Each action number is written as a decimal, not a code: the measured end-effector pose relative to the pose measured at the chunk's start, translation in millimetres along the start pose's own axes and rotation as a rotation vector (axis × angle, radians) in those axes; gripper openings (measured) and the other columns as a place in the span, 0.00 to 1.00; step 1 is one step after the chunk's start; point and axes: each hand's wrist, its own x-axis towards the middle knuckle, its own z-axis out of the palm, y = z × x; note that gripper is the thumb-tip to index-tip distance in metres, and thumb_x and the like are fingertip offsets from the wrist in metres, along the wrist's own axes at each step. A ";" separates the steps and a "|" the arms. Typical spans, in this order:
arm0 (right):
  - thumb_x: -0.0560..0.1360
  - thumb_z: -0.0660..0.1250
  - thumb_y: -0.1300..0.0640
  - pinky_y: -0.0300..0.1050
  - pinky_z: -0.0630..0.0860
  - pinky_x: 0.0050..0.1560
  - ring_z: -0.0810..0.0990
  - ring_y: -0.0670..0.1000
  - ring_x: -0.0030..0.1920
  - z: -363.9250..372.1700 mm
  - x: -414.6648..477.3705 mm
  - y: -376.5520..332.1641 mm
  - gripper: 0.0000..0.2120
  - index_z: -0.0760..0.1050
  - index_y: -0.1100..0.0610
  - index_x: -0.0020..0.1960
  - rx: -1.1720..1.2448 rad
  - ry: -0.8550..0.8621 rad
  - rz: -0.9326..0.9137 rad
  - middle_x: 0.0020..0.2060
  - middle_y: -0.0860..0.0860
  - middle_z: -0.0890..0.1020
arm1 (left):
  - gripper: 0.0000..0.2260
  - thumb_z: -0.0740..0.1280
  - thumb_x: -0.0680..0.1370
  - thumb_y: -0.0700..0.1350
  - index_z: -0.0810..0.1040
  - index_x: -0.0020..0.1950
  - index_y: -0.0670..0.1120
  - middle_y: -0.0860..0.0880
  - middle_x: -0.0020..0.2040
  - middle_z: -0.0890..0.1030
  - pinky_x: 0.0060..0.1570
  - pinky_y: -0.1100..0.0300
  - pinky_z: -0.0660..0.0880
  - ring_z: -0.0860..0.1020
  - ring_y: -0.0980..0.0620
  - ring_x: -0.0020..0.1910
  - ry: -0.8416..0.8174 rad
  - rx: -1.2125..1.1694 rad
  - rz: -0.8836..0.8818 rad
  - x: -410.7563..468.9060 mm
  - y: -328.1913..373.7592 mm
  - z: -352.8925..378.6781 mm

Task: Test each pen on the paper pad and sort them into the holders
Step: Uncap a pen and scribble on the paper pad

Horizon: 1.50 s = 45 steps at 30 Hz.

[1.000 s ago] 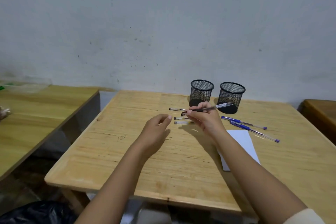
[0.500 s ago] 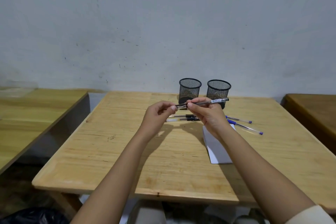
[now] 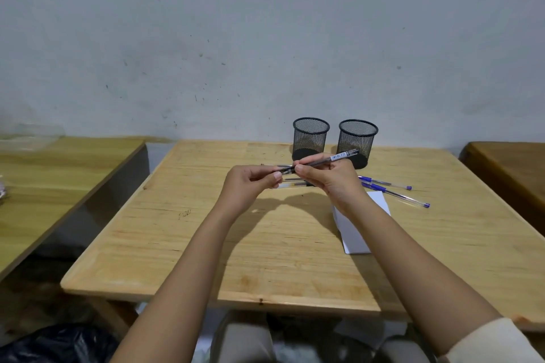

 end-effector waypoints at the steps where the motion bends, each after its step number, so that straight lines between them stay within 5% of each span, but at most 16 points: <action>1: 0.66 0.73 0.69 0.39 0.80 0.46 0.83 0.51 0.41 -1.0 -0.5 0.1 0.06 0.80 0.62 0.41 0.012 0.001 0.002 0.40 0.58 0.84 | 0.06 0.70 0.74 0.37 0.82 0.50 0.43 0.55 0.32 0.83 0.46 0.70 0.76 0.80 0.61 0.34 -0.005 0.000 0.000 -1.4 0.8 -1.1; 7: 0.67 0.73 0.65 0.41 0.80 0.48 0.83 0.49 0.41 -3.7 -1.3 3.4 0.05 0.82 0.58 0.41 -0.078 0.030 0.026 0.39 0.54 0.84 | 0.06 0.70 0.74 0.38 0.83 0.49 0.40 0.57 0.32 0.83 0.46 0.69 0.76 0.80 0.59 0.36 -0.018 0.042 -0.019 -6.1 4.5 -5.4; 9: 0.68 0.72 0.62 0.38 0.78 0.44 0.82 0.43 0.37 -39.5 2.6 -8.0 0.04 0.81 0.54 0.42 -0.121 0.233 0.016 0.38 0.49 0.84 | 0.04 0.69 0.74 0.38 0.82 0.47 0.41 0.56 0.34 0.84 0.42 0.69 0.78 0.80 0.57 0.38 0.192 -0.046 -0.110 -11.3 0.5 -39.6; 11: 0.63 0.75 0.63 0.36 0.78 0.44 0.82 0.41 0.37 -93.8 -1.5 -26.8 0.07 0.81 0.55 0.40 0.097 0.380 -0.067 0.34 0.46 0.84 | 0.07 0.68 0.75 0.40 0.81 0.51 0.41 0.50 0.41 0.84 0.38 0.71 0.78 0.80 0.58 0.39 0.452 -0.082 -0.199 -28.1 -10.4 -93.3; 13: 0.55 0.76 0.60 0.34 0.78 0.48 0.83 0.43 0.39 -123.1 -10.4 -37.9 0.08 0.82 0.55 0.34 0.269 0.396 -0.145 0.32 0.47 0.84 | 0.12 0.68 0.76 0.42 0.79 0.57 0.40 0.45 0.48 0.83 0.37 0.71 0.77 0.81 0.59 0.42 0.539 0.010 -0.240 -44.6 -15.7 -121.2; 17: 0.67 0.71 0.69 0.32 0.77 0.45 0.83 0.44 0.39 -92.9 -10.8 -12.2 0.07 0.79 0.61 0.42 0.106 0.316 -0.078 0.34 0.47 0.85 | 0.09 0.69 0.75 0.42 0.81 0.55 0.43 0.47 0.47 0.83 0.46 0.60 0.76 0.80 0.52 0.46 0.332 0.082 -0.295 -38.2 -23.8 -67.6; 21: 0.65 0.72 0.71 0.33 0.78 0.40 0.83 0.46 0.39 -70.7 -9.9 -1.3 0.09 0.79 0.59 0.41 0.056 0.296 -0.034 0.34 0.48 0.85 | 0.06 0.72 0.73 0.41 0.84 0.48 0.44 0.46 0.46 0.85 0.56 0.54 0.77 0.82 0.48 0.50 0.180 0.074 -0.244 -22.3 -42.2 -38.2; 26: 0.68 0.72 0.68 0.35 0.79 0.44 0.83 0.50 0.42 -66.8 -11.5 -0.3 0.06 0.79 0.58 0.40 0.084 0.310 -0.038 0.35 0.51 0.85 | 0.06 0.71 0.73 0.42 0.83 0.50 0.44 0.49 0.47 0.82 0.44 0.70 0.70 0.78 0.59 0.46 0.137 0.364 -0.106 -12.8 -52.5 -30.8; 36: 0.66 0.74 0.69 0.40 0.78 0.53 0.82 0.54 0.48 -71.4 -14.5 4.9 0.11 0.80 0.65 0.48 -0.063 0.303 0.026 0.46 0.59 0.83 | 0.09 0.72 0.73 0.44 0.83 0.52 0.44 0.49 0.46 0.81 0.40 0.74 0.66 0.78 0.54 0.46 0.084 0.593 -0.055 -7.8 -56.6 -32.7; 42: 0.66 0.74 0.67 0.48 0.79 0.56 0.83 0.60 0.49 -75.2 -13.4 1.5 0.07 0.78 0.61 0.41 -0.066 0.330 0.040 0.46 0.67 0.82 | 0.16 0.69 0.75 0.49 0.78 0.60 0.44 0.47 0.59 0.77 0.59 0.57 0.71 0.74 0.49 0.60 0.120 0.661 0.044 -11.8 -36.2 -5.2; 45: 0.68 0.72 0.68 0.41 0.80 0.49 0.83 0.55 0.42 -75.4 -11.9 3.4 0.06 0.77 0.61 0.41 -0.057 0.298 0.047 0.41 0.62 0.82 | 0.18 0.66 0.77 0.51 0.74 0.65 0.49 0.51 0.65 0.74 0.64 0.58 0.68 0.71 0.54 0.64 -0.091 0.543 0.063 -26.6 -19.5 42.7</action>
